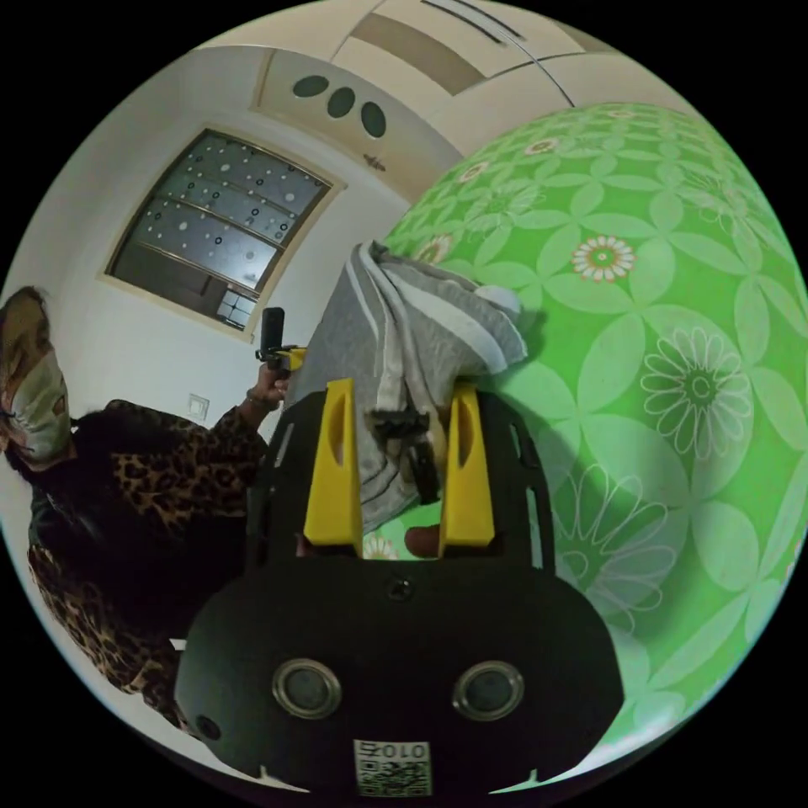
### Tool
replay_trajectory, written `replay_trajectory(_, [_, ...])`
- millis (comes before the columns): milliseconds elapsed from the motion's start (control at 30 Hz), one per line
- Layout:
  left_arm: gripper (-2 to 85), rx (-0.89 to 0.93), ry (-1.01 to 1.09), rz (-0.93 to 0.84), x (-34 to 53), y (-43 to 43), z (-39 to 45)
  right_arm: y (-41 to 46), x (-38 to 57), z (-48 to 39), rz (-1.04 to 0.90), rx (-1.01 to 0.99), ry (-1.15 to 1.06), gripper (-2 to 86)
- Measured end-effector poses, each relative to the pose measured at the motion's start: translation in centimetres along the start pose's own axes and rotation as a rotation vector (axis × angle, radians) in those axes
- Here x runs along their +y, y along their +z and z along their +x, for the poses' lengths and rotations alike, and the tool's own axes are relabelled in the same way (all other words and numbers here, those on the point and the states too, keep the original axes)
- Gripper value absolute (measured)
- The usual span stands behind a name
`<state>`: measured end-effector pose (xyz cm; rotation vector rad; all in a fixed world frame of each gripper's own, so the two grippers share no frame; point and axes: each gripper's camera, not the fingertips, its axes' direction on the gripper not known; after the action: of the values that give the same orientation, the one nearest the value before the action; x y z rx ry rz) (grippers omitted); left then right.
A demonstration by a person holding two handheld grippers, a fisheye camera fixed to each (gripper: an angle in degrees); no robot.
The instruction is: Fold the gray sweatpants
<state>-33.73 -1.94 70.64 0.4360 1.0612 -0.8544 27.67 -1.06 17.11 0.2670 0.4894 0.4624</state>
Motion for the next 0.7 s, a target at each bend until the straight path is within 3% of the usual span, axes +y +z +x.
replay_trajectory(300, [10.0,0.091,0.046,0.111,4.1,7.2,-1.7,-3.7,11.9,-5.1,0.099,-0.028,0.005,9.0])
replay_trajectory(533, [9.5,0.066,0.206,-0.12,5.5,17.8,1.1,-5.0,34.1,-12.3,0.351,0.086,0.177,9.2])
replay_trajectory(700, [9.3,0.149,0.181,-0.236,7.8,26.0,1.4,-4.3,49.5,-17.5,0.543,0.077,0.275,9.1])
